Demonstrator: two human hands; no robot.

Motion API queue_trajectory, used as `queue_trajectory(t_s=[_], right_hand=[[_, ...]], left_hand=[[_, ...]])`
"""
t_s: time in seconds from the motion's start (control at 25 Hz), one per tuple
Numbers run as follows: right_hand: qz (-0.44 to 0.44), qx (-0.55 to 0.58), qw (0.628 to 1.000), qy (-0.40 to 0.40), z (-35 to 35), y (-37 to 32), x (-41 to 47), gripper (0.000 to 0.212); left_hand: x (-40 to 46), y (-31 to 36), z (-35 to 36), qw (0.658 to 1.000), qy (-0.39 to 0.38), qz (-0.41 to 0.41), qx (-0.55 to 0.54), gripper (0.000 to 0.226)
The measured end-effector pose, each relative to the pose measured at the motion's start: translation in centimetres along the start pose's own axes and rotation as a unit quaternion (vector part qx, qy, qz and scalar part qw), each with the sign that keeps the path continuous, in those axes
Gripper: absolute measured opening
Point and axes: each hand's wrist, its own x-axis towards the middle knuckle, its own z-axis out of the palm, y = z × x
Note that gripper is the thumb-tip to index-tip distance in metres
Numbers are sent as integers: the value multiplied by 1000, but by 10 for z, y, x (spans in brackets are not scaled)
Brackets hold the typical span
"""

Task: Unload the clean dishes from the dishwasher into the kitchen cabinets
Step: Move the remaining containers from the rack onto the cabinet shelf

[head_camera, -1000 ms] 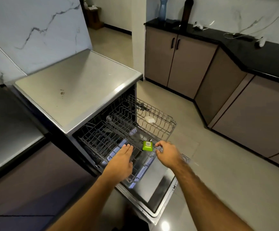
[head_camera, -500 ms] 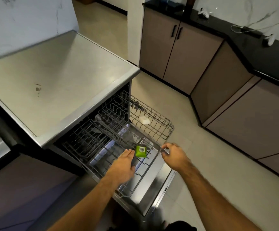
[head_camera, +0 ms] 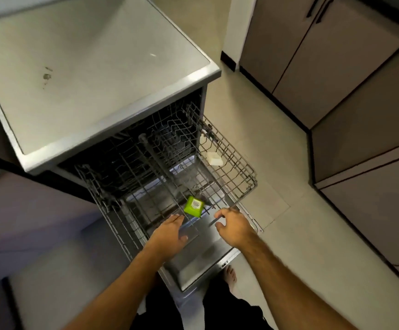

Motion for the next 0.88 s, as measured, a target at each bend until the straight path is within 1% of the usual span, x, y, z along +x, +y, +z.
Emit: queue_trajectory(t_s=[0.12, 0.28, 0.48, 0.56, 0.68, 0.76, 0.88], right_hand=[[-21, -19, 999, -38, -3, 29, 13, 23], [-51, -30, 997, -50, -9, 50, 26, 23], [-80, -29, 995, -53, -6, 64, 36, 23], [-83, -28, 995, -55, -4, 69, 38, 25], [-75, -30, 995, -64, 4, 79, 35, 25], [-76, -28, 993, -82, 13, 82, 31, 26], [-107, -38, 987, -111, 25, 76, 29, 26]], left_hand=[[13, 15, 17, 998, 25, -49, -30, 69], [22, 29, 37, 994, 40, -84, -58, 66], [19, 34, 62, 991, 17, -126, -43, 57], [17, 32, 67, 990, -2, -134, -40, 52], [9, 30, 68, 989, -17, -142, -32, 52], [0, 25, 71, 985, -17, -165, -40, 51], [-13, 17, 77, 980, 1, -194, -46, 45]])
